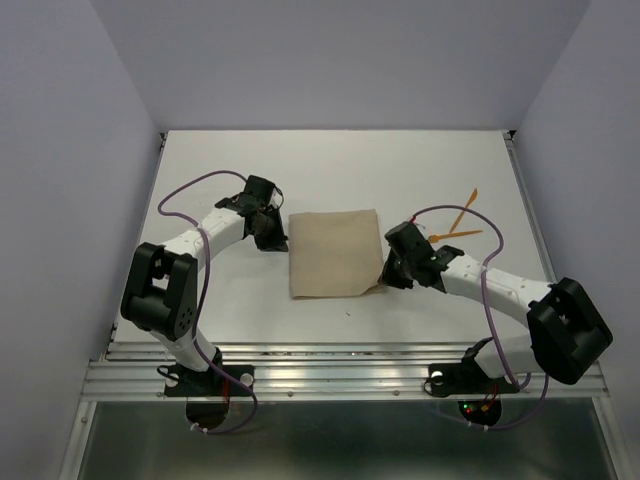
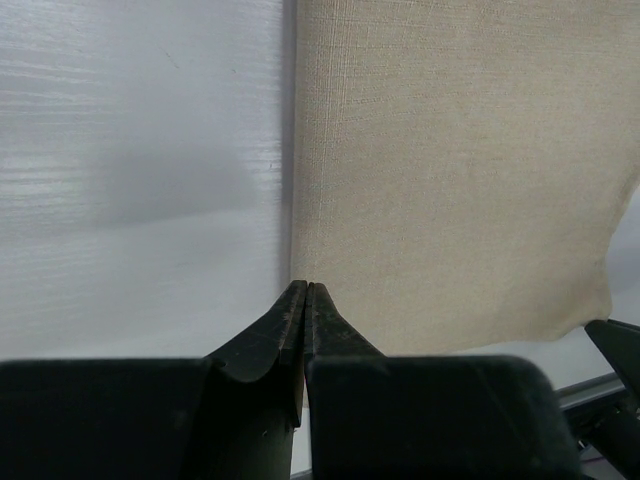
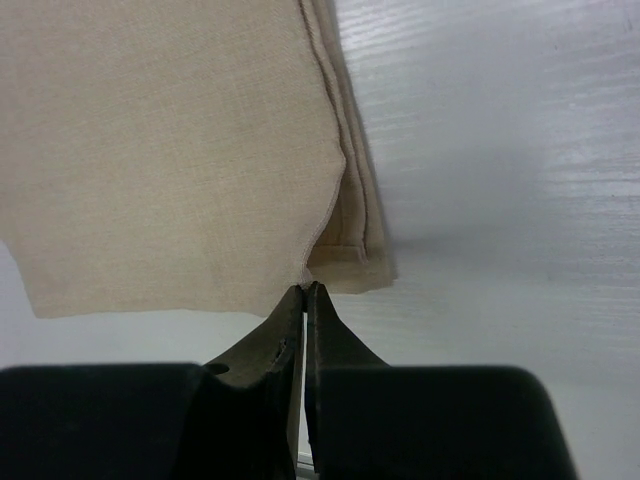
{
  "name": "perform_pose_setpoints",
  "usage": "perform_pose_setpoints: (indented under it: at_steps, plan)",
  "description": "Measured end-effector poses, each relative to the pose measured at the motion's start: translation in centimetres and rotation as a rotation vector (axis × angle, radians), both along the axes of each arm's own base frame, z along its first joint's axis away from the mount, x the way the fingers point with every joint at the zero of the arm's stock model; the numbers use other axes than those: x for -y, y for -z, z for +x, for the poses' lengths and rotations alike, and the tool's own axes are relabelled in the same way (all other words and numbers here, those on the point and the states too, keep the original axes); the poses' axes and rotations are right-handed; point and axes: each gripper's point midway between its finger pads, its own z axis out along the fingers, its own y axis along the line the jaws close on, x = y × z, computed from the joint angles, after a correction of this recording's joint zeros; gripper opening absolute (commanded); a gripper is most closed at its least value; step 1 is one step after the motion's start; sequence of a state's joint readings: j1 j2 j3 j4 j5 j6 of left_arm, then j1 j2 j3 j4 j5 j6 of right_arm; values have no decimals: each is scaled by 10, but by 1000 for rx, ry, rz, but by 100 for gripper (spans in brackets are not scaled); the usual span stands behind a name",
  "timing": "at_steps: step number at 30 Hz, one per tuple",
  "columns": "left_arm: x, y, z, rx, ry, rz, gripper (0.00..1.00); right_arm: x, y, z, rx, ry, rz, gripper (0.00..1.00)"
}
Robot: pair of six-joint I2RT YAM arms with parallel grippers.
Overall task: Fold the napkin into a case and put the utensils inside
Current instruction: Pick up the top corner of the square-folded napkin from the center of the board, then fold the top corner of the square-folded napkin at the center of the board.
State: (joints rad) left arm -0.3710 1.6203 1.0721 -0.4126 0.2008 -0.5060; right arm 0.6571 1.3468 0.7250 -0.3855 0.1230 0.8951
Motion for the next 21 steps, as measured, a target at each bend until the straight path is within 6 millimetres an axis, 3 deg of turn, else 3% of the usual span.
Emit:
perform_pose_setpoints:
  at_steps: [9,16,21]
  plan:
    - [1,2,-1,-4,-1,-8,13,-21,-29,26,63,-43,25,3]
    - [-10,-1,-2,-14,-26,0,13,-68,-49,79,116,-118,40,3]
    - [-24,-19,0,23,-65,-4,13,-99,-58,108,155,-167,70,3]
